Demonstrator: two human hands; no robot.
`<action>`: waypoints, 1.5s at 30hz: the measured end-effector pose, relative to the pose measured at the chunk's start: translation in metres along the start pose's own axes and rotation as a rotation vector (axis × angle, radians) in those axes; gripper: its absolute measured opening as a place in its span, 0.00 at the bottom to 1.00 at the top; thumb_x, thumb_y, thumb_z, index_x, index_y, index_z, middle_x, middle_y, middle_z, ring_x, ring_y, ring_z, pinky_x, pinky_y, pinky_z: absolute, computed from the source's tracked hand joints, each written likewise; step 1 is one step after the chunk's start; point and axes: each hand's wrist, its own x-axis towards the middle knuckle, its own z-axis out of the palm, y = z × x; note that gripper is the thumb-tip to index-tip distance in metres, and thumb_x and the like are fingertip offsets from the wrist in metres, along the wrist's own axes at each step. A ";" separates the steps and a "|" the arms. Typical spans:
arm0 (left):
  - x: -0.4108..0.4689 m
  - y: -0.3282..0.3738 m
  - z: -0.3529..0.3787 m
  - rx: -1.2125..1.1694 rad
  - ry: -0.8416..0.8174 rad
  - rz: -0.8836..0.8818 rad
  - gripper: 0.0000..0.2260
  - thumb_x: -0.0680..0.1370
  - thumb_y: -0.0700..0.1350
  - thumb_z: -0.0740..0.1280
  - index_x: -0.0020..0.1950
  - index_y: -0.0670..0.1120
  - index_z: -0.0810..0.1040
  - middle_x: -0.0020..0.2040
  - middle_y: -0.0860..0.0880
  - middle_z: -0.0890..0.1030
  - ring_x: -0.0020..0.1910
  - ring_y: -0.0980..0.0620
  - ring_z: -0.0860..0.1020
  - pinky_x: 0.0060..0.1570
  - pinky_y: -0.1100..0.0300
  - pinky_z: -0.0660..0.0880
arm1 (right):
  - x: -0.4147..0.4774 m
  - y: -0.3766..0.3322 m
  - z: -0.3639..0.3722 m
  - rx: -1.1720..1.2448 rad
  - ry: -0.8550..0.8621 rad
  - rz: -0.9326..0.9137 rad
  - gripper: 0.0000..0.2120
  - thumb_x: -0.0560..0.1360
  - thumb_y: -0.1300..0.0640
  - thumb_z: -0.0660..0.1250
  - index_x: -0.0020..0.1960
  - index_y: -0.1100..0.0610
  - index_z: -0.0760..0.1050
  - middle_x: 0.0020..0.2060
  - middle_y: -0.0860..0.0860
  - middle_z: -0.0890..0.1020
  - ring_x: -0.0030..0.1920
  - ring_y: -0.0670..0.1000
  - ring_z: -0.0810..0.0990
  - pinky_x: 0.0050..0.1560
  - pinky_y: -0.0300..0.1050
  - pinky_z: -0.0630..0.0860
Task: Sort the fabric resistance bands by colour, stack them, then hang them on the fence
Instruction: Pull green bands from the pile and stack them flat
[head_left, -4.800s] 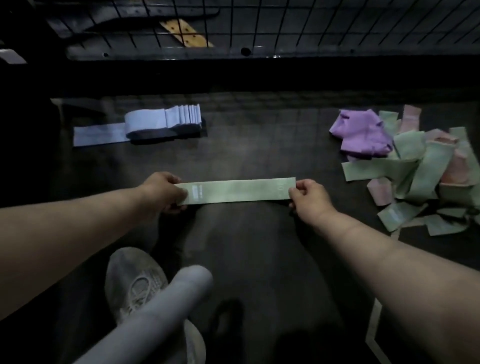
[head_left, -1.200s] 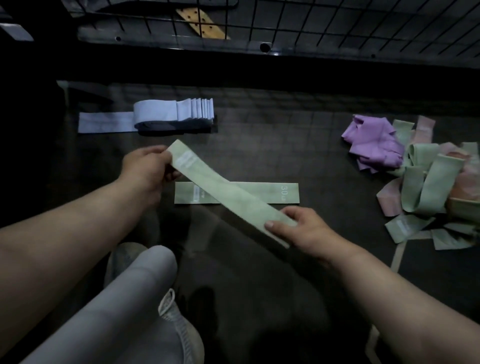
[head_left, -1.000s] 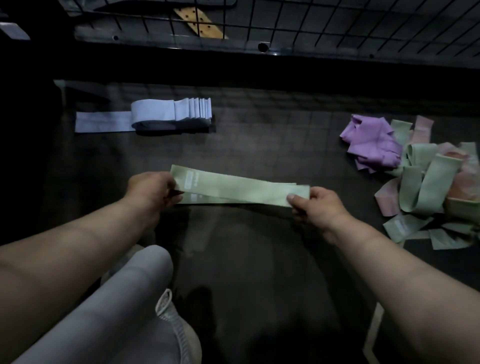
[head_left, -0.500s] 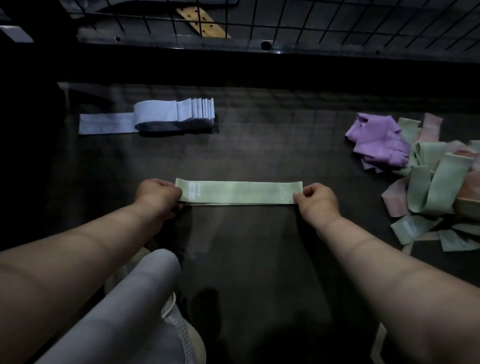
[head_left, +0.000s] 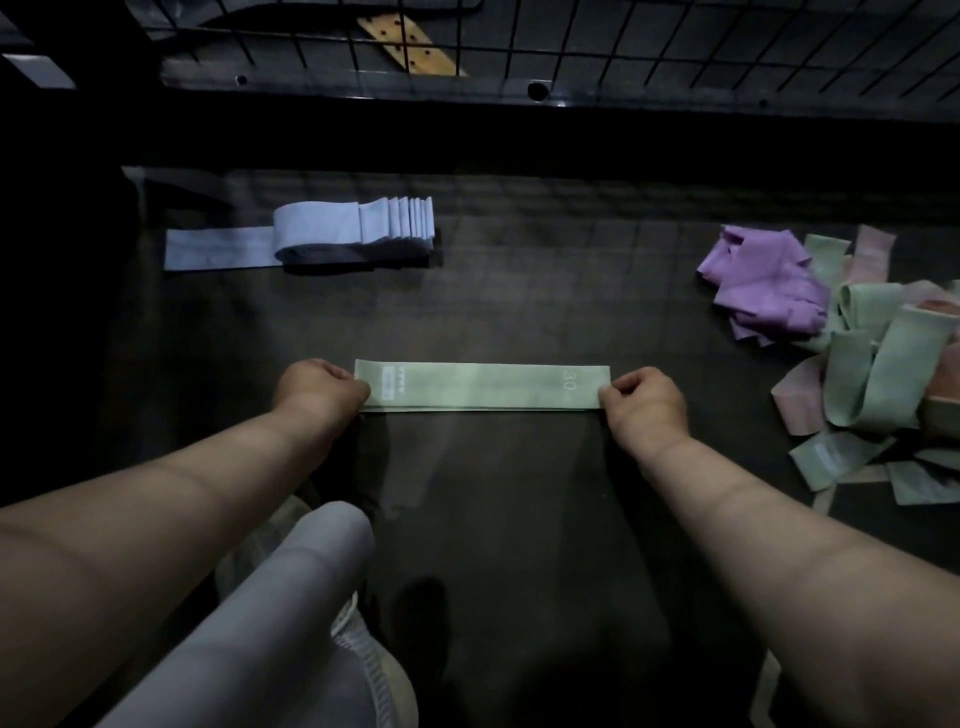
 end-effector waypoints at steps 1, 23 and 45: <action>0.001 -0.001 0.000 0.009 0.000 -0.006 0.05 0.73 0.41 0.72 0.39 0.46 0.78 0.38 0.44 0.81 0.40 0.43 0.80 0.44 0.53 0.78 | 0.001 0.000 0.001 0.027 -0.003 0.017 0.05 0.75 0.54 0.70 0.47 0.55 0.75 0.45 0.52 0.80 0.45 0.52 0.77 0.47 0.40 0.70; -0.014 0.018 0.003 -0.235 -0.022 0.018 0.10 0.76 0.37 0.71 0.57 0.43 0.79 0.51 0.42 0.81 0.48 0.44 0.80 0.48 0.54 0.78 | 0.002 0.008 0.003 0.271 -0.071 0.031 0.03 0.77 0.56 0.68 0.50 0.55 0.76 0.48 0.55 0.82 0.45 0.55 0.80 0.53 0.51 0.80; -0.031 0.071 0.050 0.451 0.109 0.316 0.26 0.71 0.53 0.74 0.66 0.46 0.75 0.66 0.37 0.72 0.66 0.35 0.70 0.65 0.40 0.69 | 0.085 0.082 -0.132 -0.157 0.421 0.246 0.14 0.78 0.49 0.62 0.63 0.48 0.77 0.75 0.55 0.56 0.72 0.60 0.59 0.72 0.52 0.56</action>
